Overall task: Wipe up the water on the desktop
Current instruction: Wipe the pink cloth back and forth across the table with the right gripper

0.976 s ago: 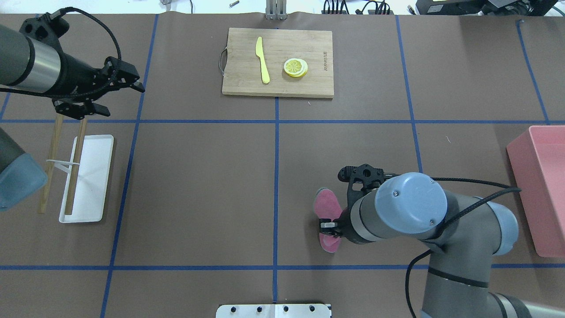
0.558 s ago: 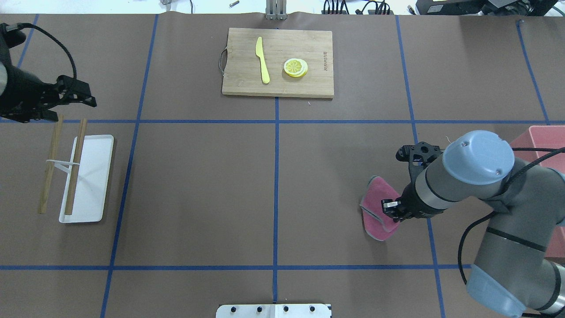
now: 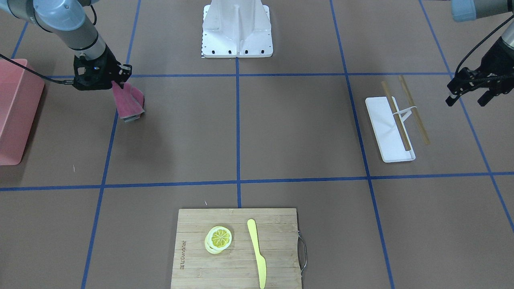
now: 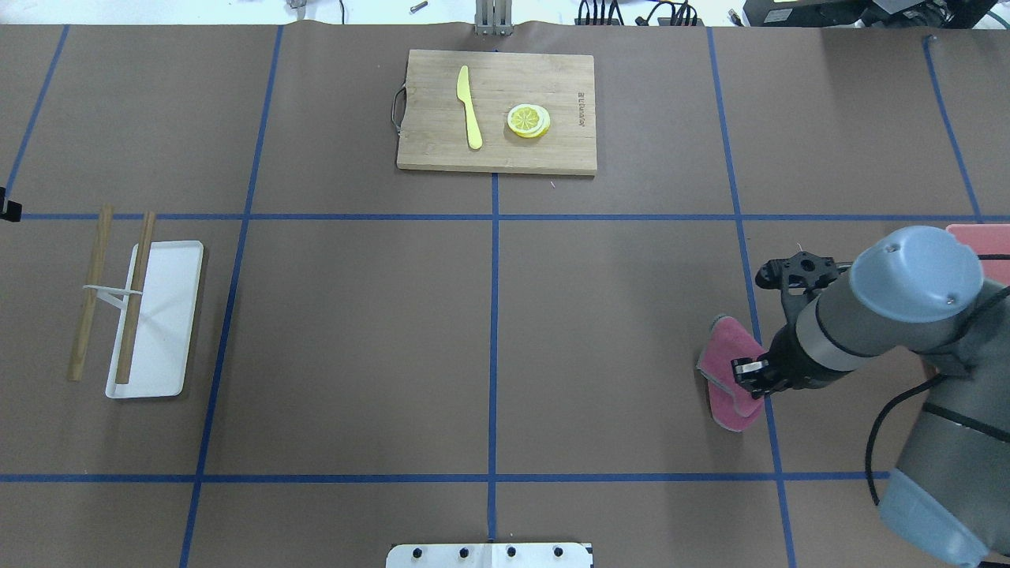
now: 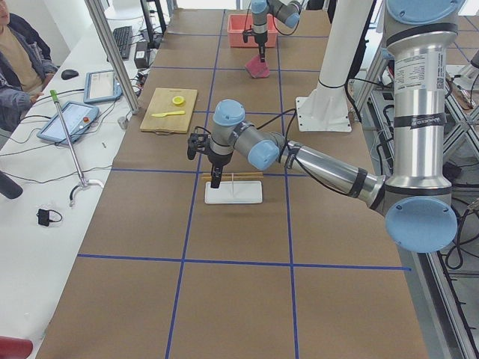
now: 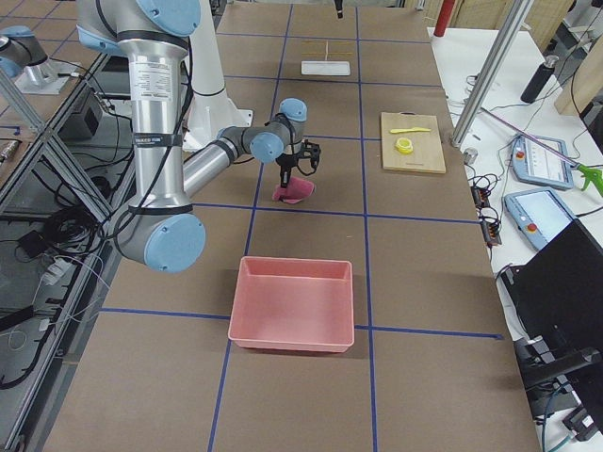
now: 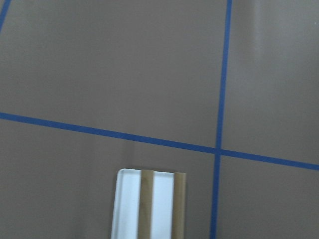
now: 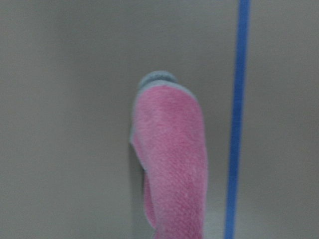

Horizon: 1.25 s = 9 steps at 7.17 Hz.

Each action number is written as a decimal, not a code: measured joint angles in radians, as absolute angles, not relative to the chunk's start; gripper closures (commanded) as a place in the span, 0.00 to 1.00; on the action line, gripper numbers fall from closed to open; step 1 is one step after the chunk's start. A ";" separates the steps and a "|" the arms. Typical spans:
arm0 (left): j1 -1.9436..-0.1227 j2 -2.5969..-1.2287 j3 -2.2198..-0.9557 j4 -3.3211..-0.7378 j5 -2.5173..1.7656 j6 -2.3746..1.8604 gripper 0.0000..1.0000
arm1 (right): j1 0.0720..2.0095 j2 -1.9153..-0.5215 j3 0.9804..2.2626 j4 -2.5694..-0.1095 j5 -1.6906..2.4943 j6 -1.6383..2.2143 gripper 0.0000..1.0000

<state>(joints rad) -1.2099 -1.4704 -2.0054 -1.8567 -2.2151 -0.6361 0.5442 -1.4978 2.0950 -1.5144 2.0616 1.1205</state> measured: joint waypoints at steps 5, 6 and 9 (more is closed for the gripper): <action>-1.222 -1.450 -2.006 -1.866 -2.248 -0.580 0.02 | 0.356 -1.069 1.858 -1.518 1.985 1.415 1.00; -1.222 -1.450 -2.005 -1.866 -2.270 -0.582 0.02 | 0.376 -1.067 1.846 -1.517 1.996 1.408 1.00; -1.223 -1.454 -2.000 -1.868 -2.291 -0.584 0.02 | 0.511 -1.301 1.964 -1.524 2.085 1.201 1.00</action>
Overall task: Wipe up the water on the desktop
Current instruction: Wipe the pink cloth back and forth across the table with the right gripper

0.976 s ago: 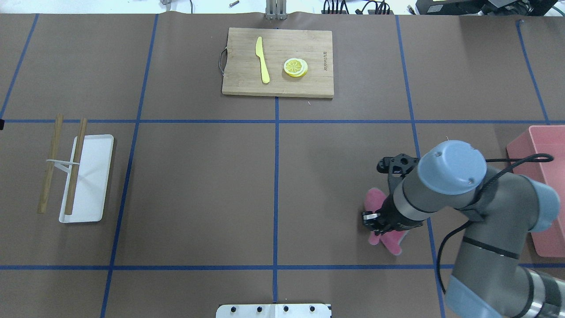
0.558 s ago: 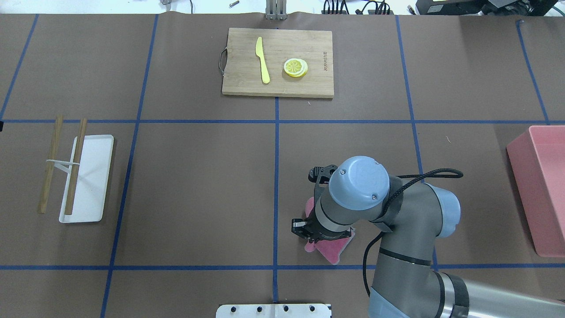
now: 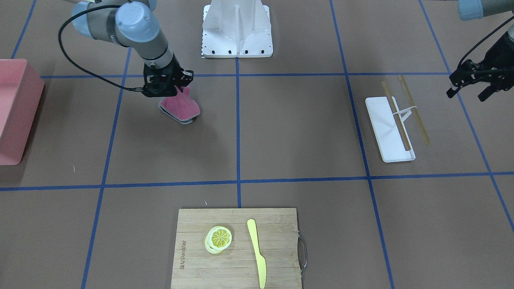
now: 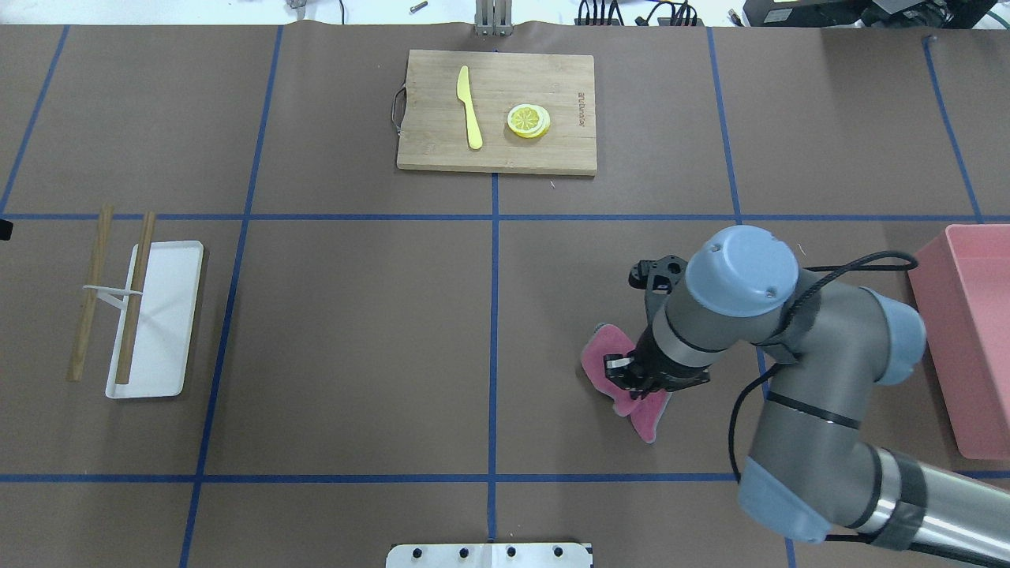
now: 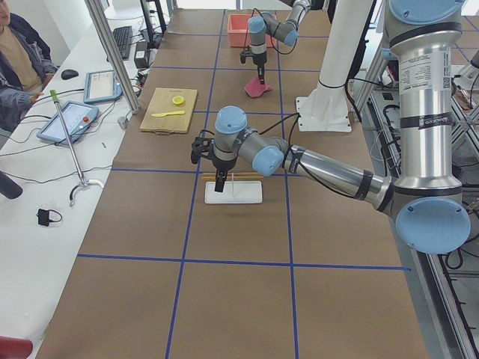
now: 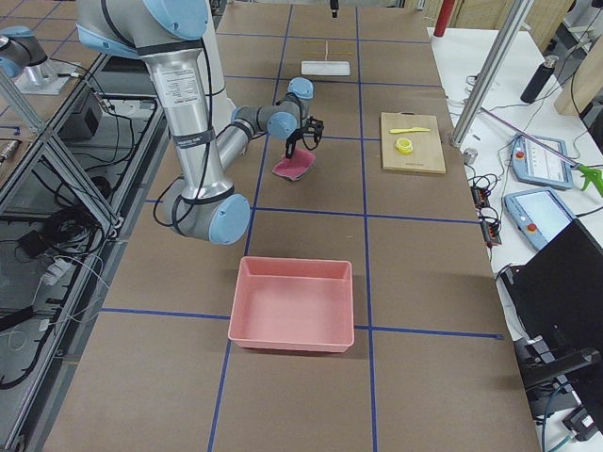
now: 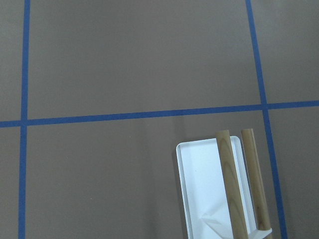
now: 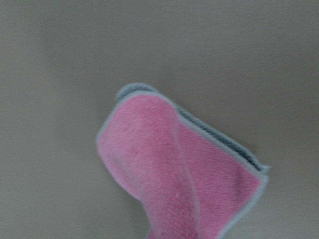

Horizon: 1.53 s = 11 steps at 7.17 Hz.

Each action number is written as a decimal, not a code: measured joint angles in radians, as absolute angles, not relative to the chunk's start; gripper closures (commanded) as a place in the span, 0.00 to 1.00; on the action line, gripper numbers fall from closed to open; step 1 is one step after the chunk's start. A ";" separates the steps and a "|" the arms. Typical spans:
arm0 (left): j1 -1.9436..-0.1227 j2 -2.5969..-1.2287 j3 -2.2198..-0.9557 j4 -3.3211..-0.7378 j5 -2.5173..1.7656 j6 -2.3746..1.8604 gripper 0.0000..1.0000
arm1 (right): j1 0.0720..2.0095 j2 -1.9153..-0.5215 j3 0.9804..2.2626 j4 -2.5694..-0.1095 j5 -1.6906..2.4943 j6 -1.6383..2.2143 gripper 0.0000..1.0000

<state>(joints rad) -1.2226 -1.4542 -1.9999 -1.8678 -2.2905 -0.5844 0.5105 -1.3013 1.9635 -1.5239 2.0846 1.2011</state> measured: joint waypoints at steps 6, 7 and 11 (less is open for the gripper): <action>-1.226 -1.464 -2.000 -1.864 -2.292 -0.584 0.02 | 0.555 -1.418 2.041 -1.563 2.124 1.059 1.00; -1.228 -1.466 -1.998 -1.863 -2.293 -0.584 0.02 | 0.513 -1.290 1.973 -1.578 2.112 1.148 1.00; -1.230 -1.475 -1.997 -1.862 -2.293 -0.587 0.02 | 0.601 -1.181 2.019 -1.607 2.164 1.245 1.00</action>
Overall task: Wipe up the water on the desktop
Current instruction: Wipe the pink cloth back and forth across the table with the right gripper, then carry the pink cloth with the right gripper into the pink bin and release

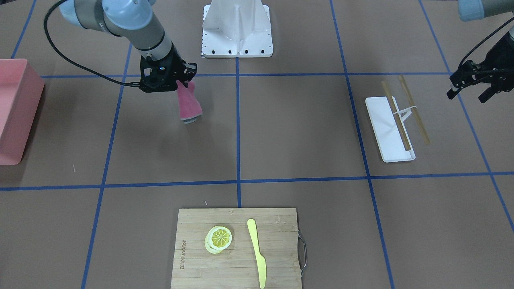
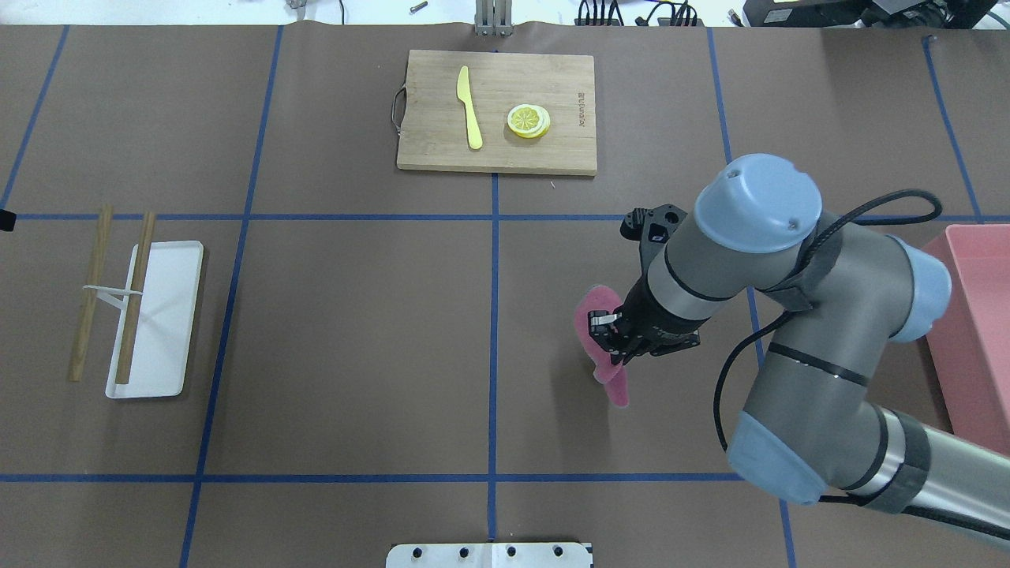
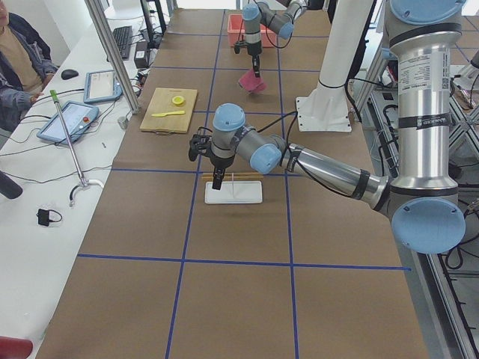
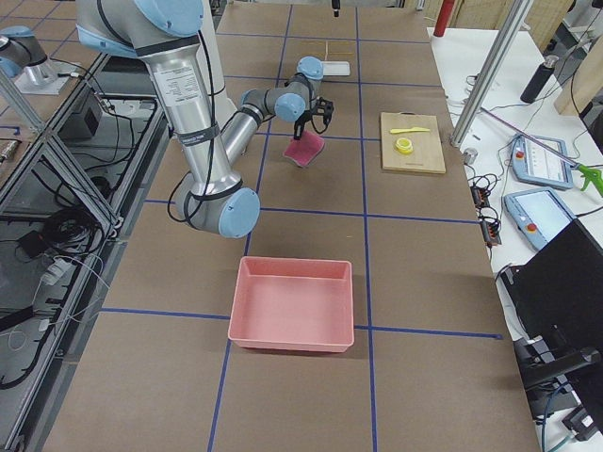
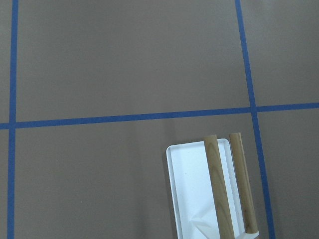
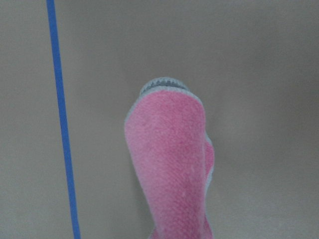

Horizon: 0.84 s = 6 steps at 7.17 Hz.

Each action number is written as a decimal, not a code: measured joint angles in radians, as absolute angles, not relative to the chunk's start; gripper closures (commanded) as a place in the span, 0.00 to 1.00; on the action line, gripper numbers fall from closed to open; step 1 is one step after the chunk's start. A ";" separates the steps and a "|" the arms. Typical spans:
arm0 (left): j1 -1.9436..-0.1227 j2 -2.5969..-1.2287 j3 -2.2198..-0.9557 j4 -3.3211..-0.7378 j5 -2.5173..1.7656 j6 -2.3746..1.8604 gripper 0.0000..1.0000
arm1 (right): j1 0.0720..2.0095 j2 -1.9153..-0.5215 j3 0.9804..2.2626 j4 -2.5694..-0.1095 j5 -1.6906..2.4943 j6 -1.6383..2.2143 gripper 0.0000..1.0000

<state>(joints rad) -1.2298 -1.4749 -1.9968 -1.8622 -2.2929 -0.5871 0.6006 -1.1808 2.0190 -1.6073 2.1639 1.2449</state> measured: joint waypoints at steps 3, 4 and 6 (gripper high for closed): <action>-1.230 -1.475 -1.990 -1.862 -2.293 -0.585 0.02 | 0.761 -1.403 2.169 -1.625 2.186 1.120 1.00; -1.230 -1.474 -1.983 -1.863 -2.293 -0.583 0.02 | 0.826 -1.499 2.198 -1.626 2.193 1.014 1.00; -1.230 -1.472 -1.978 -1.866 -2.293 -0.585 0.02 | 0.990 -1.688 2.218 -1.628 2.213 0.725 1.00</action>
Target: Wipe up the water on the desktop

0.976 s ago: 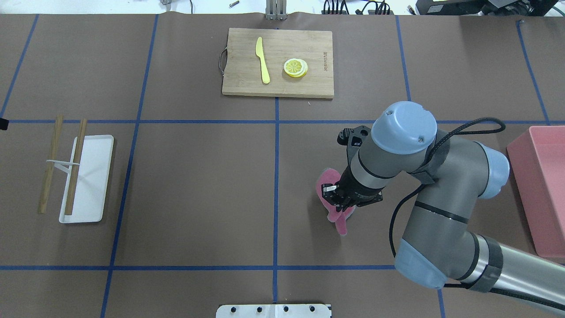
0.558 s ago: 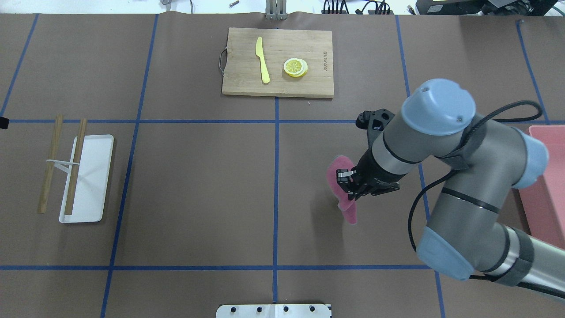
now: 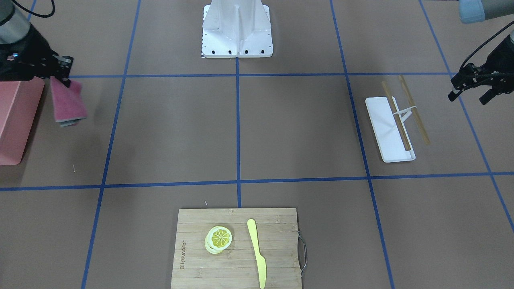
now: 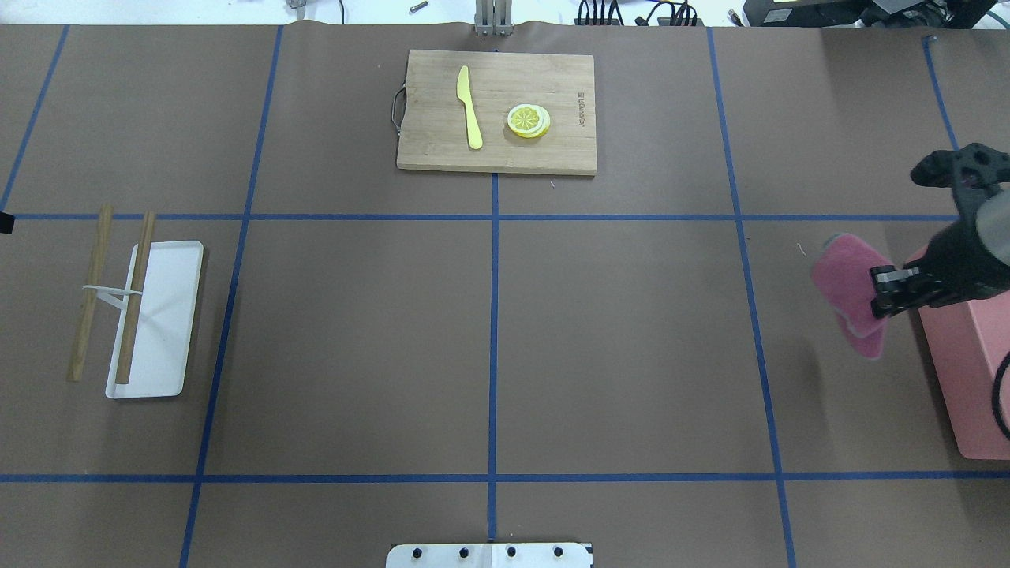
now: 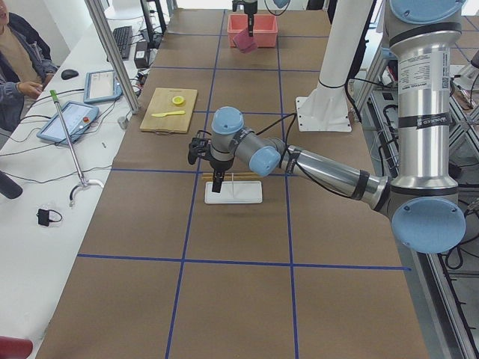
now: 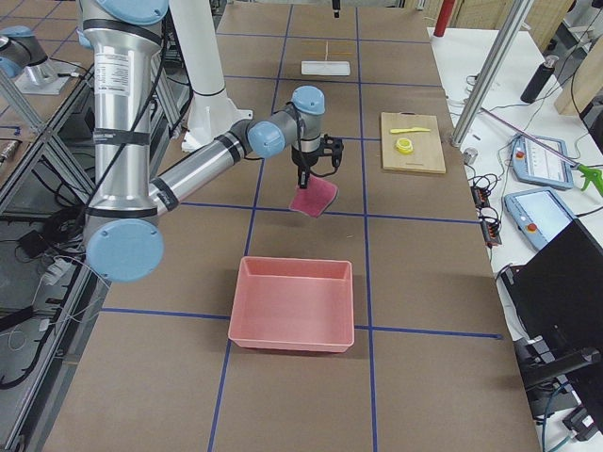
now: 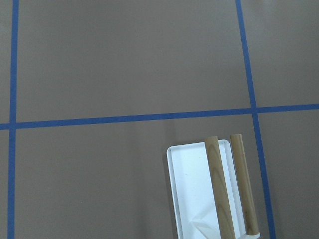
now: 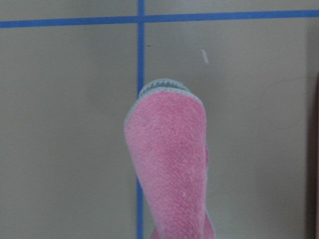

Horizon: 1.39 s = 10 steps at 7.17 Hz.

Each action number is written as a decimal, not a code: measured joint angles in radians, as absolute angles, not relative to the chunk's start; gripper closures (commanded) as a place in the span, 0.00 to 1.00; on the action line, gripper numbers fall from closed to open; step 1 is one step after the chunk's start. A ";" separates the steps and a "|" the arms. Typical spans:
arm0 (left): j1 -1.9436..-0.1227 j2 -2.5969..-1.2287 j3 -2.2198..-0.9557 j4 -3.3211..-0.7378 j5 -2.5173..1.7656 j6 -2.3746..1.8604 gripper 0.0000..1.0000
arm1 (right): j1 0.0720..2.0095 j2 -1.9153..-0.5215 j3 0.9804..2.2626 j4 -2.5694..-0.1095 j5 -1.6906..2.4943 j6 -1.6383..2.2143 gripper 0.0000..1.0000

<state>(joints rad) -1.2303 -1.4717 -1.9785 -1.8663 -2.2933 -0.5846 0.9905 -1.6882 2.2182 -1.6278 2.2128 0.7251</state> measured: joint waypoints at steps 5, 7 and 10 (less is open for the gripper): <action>-1.230 -1.469 -1.986 -1.868 -2.293 -0.589 0.02 | 1.467 -1.854 2.176 -1.946 2.249 -0.097 0.61; -1.230 -1.469 -1.984 -1.868 -2.293 -0.590 0.02 | 1.500 -1.847 2.104 -1.970 2.246 -0.170 0.00; -1.232 -1.463 -1.995 -1.868 -2.295 -0.590 0.02 | 1.505 -1.819 2.050 -1.963 2.279 -0.171 0.00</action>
